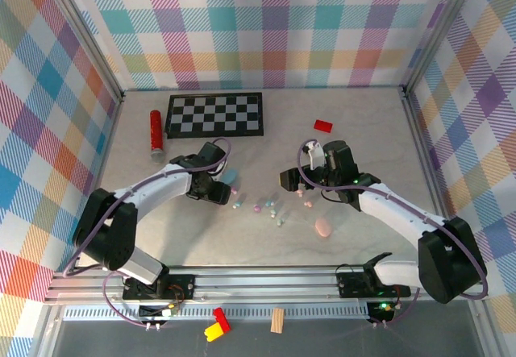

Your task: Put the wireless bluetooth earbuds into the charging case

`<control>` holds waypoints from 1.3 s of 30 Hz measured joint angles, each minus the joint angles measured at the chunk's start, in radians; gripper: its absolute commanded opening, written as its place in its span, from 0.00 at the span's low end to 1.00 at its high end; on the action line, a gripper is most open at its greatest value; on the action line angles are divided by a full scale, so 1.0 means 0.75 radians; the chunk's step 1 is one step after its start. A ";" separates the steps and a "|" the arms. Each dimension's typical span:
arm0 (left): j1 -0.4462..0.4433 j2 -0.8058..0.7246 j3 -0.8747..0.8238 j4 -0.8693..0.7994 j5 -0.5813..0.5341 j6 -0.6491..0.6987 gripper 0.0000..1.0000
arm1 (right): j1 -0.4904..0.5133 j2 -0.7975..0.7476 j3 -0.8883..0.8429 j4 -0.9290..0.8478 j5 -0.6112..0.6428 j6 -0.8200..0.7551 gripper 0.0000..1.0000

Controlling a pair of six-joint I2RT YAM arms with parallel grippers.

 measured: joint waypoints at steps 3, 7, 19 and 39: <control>-0.003 0.051 0.025 -0.006 0.002 -0.001 0.61 | 0.000 0.004 0.000 0.000 0.018 0.000 0.99; -0.004 0.102 0.047 -0.007 0.017 0.001 0.62 | 0.000 0.004 0.000 0.000 0.050 0.000 0.99; -0.006 0.182 0.052 0.001 0.065 0.016 0.51 | 0.000 0.023 0.000 -0.001 0.090 0.018 0.99; -0.095 -0.182 -0.145 0.304 0.085 0.159 0.37 | -0.021 0.121 0.143 -0.147 -0.131 0.342 0.94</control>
